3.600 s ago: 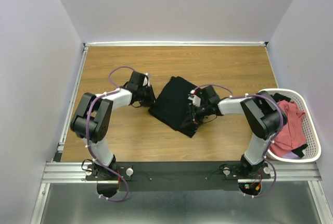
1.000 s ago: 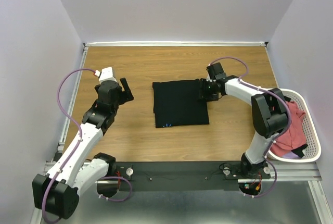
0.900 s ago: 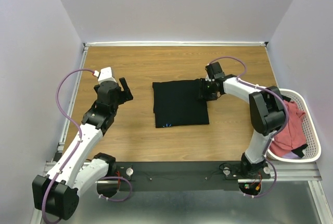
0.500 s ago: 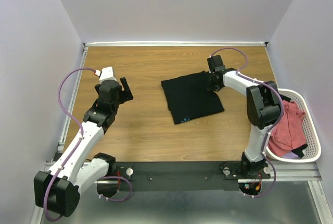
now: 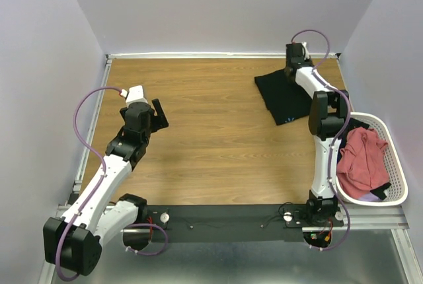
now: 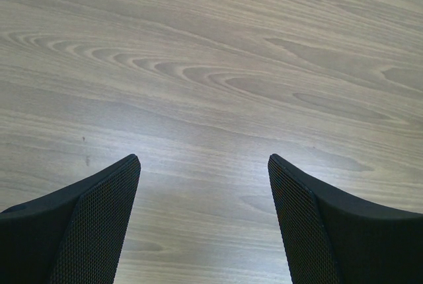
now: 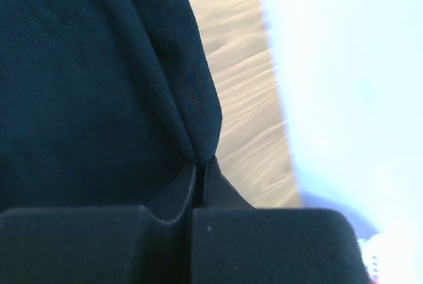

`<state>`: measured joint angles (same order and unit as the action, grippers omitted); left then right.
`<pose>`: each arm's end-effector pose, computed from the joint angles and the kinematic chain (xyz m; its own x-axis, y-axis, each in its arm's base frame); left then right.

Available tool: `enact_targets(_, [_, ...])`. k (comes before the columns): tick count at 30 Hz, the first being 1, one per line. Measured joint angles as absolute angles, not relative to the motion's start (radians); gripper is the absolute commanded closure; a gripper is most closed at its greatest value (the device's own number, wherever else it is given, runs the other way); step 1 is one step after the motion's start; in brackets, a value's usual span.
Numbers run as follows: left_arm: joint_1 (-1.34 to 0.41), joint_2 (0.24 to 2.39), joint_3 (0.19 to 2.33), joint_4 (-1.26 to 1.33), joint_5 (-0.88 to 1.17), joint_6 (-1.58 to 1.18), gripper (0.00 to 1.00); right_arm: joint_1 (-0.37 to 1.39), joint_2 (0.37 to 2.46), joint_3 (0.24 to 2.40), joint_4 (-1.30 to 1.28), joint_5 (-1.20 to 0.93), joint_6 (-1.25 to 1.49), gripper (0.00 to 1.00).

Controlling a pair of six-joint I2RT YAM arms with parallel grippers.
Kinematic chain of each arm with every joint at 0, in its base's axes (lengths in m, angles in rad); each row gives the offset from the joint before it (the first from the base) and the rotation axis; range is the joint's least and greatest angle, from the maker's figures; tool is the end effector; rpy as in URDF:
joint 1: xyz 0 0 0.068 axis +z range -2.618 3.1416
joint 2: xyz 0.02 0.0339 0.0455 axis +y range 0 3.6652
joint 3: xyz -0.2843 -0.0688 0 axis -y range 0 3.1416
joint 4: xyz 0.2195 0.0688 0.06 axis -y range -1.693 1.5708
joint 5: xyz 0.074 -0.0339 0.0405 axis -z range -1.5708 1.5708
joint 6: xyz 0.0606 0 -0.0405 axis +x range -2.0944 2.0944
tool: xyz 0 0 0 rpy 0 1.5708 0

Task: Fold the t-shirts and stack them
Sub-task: Neatly place the folded tshirt to the corner

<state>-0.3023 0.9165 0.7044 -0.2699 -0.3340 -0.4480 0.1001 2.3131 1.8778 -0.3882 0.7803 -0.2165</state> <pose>0.1878 -0.0377 0.2907 -0.4006 -0.3037 -0.8645 -0.1881 0.9506 -0.2468 0.5178 0.0092 0.1990 -0.7998 -0.2338 -0.5529 0.2385 0.7216 -0.6500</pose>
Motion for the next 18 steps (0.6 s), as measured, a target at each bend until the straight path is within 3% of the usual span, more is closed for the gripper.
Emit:
enact_targets(8, [-0.302,0.981,0.704,-0.271,-0.348,-0.448,0.14,-0.023,2.468,2.125,-0.338,0.888,-0.299,0.98])
enact_targets(14, [-0.302,1.021,0.704,-0.270,-0.348,-0.447,0.14,-0.094,2.545,2.198,-0.271,0.912,-0.326,0.90])
enact_targets(18, [-0.302,1.036,0.704,-0.269,-0.348,-0.445,0.14,-0.131,2.555,2.198,-0.209,0.912,-0.344,0.57])
